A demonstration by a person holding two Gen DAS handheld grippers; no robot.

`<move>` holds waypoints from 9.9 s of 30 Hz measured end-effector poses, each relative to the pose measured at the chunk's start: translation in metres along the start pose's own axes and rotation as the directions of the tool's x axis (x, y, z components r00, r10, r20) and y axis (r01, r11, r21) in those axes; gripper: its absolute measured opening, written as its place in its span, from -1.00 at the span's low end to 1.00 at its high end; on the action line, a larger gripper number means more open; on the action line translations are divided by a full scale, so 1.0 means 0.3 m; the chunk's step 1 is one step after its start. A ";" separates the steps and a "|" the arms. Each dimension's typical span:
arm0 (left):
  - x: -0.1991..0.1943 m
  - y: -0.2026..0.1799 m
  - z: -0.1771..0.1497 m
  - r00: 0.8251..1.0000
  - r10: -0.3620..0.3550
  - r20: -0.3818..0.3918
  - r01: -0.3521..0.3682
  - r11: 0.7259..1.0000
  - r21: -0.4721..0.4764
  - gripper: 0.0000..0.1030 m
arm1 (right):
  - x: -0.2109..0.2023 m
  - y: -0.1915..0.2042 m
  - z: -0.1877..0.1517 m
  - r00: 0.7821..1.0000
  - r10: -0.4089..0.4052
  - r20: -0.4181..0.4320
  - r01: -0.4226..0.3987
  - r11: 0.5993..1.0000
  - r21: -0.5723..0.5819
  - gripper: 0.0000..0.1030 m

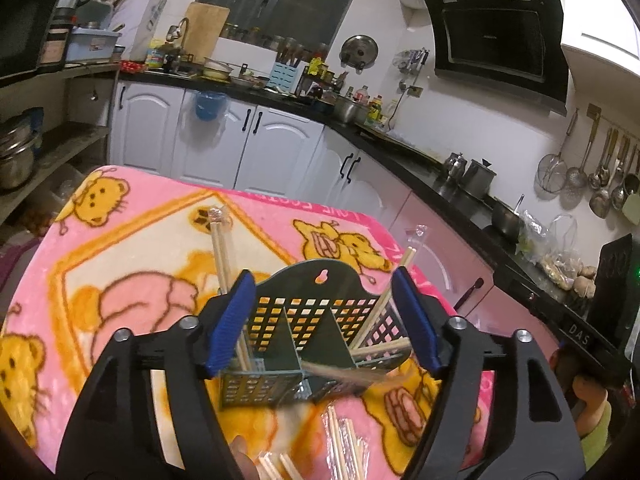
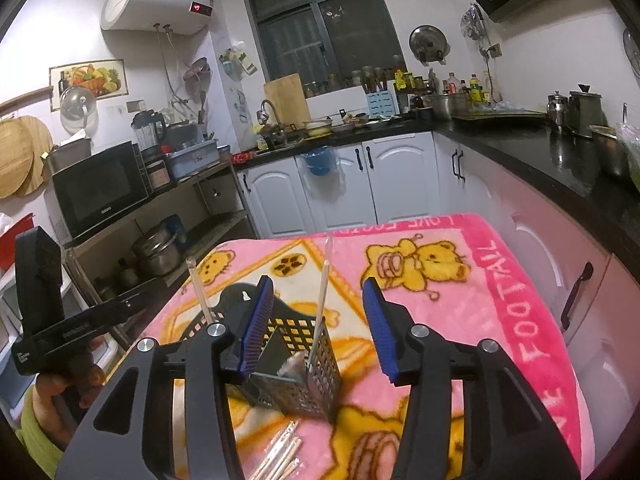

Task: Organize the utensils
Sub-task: 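Open the right tool to release the chopstick and withdraw, then lower both tools toward the wrapped chopsticks lying beside the caddy, then close the left tool on a wrapped chopstick while the right tool closes on another, then lift both held chopsticks upright with both tools toward the green caddy, then lower both held chopsticks into the caddy compartments, then open both tools to release the chopsticks and withdraw from the caddy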

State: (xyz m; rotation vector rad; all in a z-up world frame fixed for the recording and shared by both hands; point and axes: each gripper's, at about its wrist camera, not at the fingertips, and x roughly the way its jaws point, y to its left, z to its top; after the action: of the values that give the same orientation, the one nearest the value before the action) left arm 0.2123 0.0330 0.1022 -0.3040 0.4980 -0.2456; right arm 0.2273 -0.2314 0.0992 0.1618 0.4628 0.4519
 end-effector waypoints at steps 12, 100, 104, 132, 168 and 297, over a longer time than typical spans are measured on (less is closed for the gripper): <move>-0.043 0.002 -0.040 1.000 0.017 0.002 -0.017 1.000 0.006 0.64 | -0.030 -0.008 -0.055 1.000 -0.013 -0.028 0.013 1.000 -0.001 0.05; 0.111 0.192 -0.491 0.906 -0.003 -0.424 -0.061 0.989 -0.137 -0.42 | 0.318 0.096 -0.477 0.854 0.083 -0.514 -0.092 0.996 0.008 -0.20; 0.141 0.198 -0.501 0.900 -0.003 -0.437 -0.067 0.987 -0.145 -0.54 | 0.354 0.092 -0.489 0.839 0.098 -0.536 -0.094 0.995 0.035 -0.23; 0.017 0.138 -0.322 0.963 -0.025 -0.269 -0.001 0.995 -0.097 -0.93 | 0.159 0.084 -0.331 0.912 0.186 -0.365 -0.173 0.983 0.068 -0.74; -0.209 -0.031 0.030 0.996 -0.049 0.076 0.046 0.998 0.047 -0.94 | -0.127 0.270 -0.012 0.975 0.223 -0.016 -0.222 0.959 -0.178 -0.81; -0.059 0.118 -0.007 0.987 0.144 0.067 -0.142 0.989 -0.026 0.52 | 0.113 0.096 0.033 1.000 -0.018 0.009 0.018 0.999 -0.044 0.42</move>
State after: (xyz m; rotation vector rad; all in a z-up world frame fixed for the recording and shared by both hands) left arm 0.2017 0.0708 0.0960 -0.2948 0.4523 -0.0900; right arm 0.2479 -0.1909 0.1018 0.1165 0.4453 0.4436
